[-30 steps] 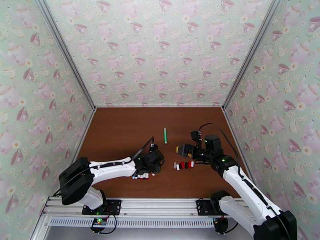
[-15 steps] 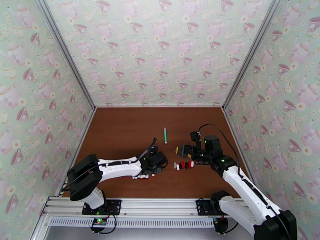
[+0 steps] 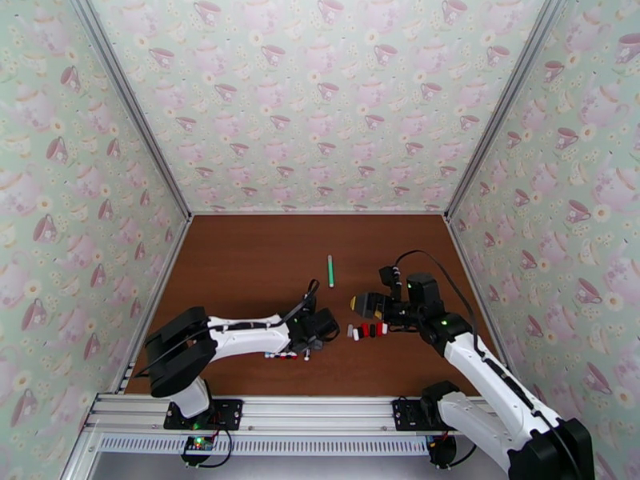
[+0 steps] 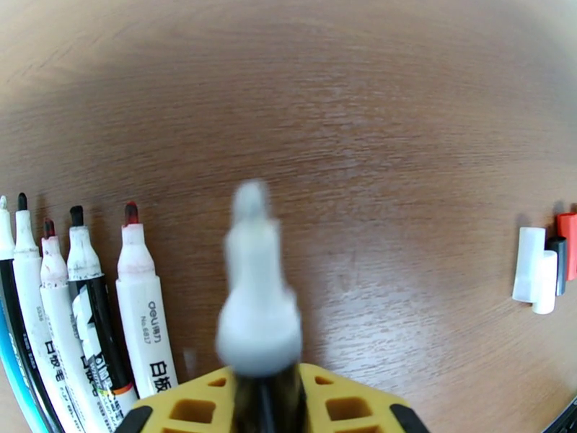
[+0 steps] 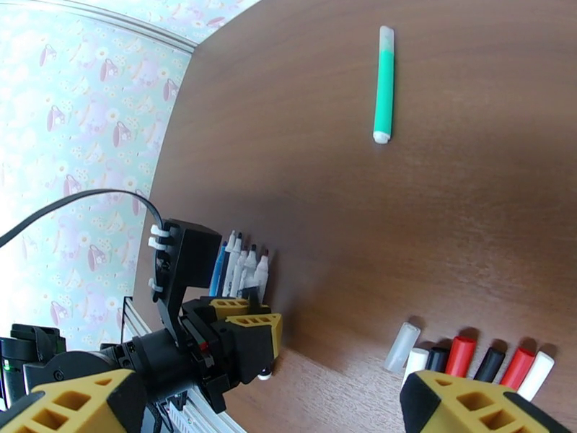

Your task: Open the pen caps

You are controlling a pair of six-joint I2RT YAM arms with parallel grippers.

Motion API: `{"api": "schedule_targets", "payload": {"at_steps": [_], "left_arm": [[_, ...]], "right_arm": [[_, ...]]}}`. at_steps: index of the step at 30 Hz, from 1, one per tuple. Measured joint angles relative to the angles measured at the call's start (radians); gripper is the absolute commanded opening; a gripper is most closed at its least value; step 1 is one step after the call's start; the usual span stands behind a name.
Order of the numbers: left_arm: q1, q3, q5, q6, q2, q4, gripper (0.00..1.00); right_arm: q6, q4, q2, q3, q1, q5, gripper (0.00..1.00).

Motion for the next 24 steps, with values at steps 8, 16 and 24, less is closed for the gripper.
{"api": "schedule_targets", "payload": {"at_steps": [8,16,24], "left_arm": [[-0.001,0.039,-0.024,-0.003,0.013,-0.037,0.27],[-0.001,0.04,0.029,0.027,-0.013,-0.016,0.25],[-0.001,0.042,0.156,0.063,-0.003,0.074,0.25]], "right_arm": [[0.0,0.0,0.0,0.0,0.002,0.011,1.0],[0.0,0.0,0.0,0.0,0.009,0.015,1.0],[0.001,0.0,0.0,0.0,0.01,0.021,1.0]]}}
